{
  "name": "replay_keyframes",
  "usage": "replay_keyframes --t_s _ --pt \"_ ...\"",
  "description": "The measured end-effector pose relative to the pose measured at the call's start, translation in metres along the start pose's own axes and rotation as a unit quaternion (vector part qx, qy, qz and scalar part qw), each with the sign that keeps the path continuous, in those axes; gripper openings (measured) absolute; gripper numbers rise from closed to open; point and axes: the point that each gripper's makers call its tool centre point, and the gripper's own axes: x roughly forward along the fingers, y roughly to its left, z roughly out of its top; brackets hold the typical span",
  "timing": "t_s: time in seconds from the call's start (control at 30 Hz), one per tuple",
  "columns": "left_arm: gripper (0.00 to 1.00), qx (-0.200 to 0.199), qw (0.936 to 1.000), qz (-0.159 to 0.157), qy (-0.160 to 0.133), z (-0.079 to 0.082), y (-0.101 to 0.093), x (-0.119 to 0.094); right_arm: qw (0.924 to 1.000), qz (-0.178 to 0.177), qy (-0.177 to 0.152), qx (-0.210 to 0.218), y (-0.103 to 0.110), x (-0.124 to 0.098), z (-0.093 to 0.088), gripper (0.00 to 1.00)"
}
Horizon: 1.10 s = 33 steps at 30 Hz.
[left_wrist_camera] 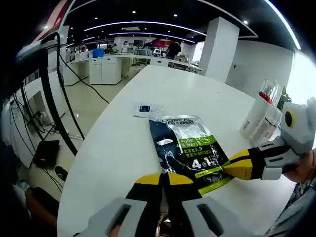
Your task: Arrange the skincare products in the storage area until every visible bottle or jar stands upright without overlapping.
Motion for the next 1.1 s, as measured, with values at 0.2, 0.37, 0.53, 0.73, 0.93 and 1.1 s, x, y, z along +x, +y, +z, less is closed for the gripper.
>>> replay_keyframes --t_s 0.2,0.37,0.53,0.73,0.93,1.1 --pt "0.0 0.034 0.9985 0.016 -0.039 0.007 -0.008 -0.005 0.9993 0.003 -0.016 -0.035 0.006 -0.01 0.012 0.0" --pt "0.0 0.017 0.9968 -0.005 -0.078 0.021 -0.021 -0.023 0.9982 0.005 -0.039 -0.044 0.004 -0.027 0.022 0.0" --pt "0.0 0.002 0.9943 -0.033 -0.102 0.03 -0.04 -0.03 0.9977 -0.007 -0.059 -0.033 -0.002 -0.046 0.025 0.01" --pt "0.0 0.008 0.9914 -0.071 -0.11 0.04 -0.077 -0.026 0.9955 -0.039 -0.084 -0.021 -0.025 -0.074 0.029 0.01" --pt "0.0 0.039 0.9894 -0.078 -0.116 0.049 -0.095 -0.026 0.9926 -0.063 -0.102 -0.016 -0.039 -0.088 0.031 0.0" --pt "0.0 0.042 0.9892 -0.09 -0.108 0.053 -0.102 -0.024 0.9915 -0.083 -0.099 -0.019 -0.046 -0.091 0.027 0.01"
